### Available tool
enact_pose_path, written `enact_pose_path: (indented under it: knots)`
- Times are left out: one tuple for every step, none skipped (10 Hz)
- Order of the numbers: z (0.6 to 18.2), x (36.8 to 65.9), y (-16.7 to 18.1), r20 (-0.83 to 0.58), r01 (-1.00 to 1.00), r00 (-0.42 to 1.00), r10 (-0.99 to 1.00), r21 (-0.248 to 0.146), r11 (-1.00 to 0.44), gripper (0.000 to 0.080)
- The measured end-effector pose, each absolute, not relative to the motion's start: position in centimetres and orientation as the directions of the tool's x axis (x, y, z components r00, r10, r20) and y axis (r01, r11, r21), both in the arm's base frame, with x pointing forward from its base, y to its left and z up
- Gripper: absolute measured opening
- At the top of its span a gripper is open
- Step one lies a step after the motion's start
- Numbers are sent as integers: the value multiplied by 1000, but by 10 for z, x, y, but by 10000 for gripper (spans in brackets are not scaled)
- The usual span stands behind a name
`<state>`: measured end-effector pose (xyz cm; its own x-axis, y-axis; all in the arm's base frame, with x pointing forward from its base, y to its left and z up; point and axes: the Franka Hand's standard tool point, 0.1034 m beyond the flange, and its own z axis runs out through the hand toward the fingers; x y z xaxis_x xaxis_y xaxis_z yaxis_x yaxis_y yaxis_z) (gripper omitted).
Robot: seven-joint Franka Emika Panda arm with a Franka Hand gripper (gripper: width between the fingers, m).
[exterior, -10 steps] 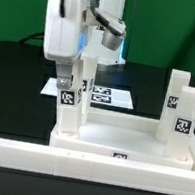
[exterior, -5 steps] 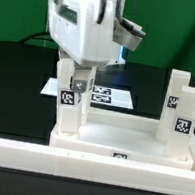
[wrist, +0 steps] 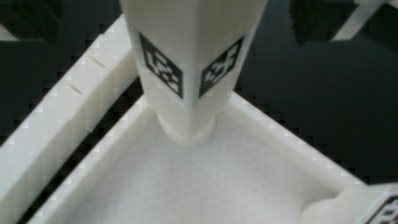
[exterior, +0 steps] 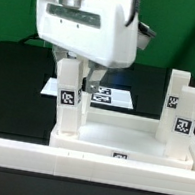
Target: Assemble desk
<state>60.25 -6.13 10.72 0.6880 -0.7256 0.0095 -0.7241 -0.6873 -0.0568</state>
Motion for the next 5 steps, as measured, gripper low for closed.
enact_pose_path:
  knots:
    - [108, 604, -61, 20, -661, 749, -663, -58, -748, 649]
    - [108, 603, -60, 24, -606, 794, -608, -58, -793, 649]
    - [108, 603, -59, 25, -570, 820, -572, -57, -820, 649]
    - [108, 603, -59, 32, -489, 870, -491, -55, -870, 649]
    - [108, 604, -59, 39, -429, 902, -431, -51, -902, 649]
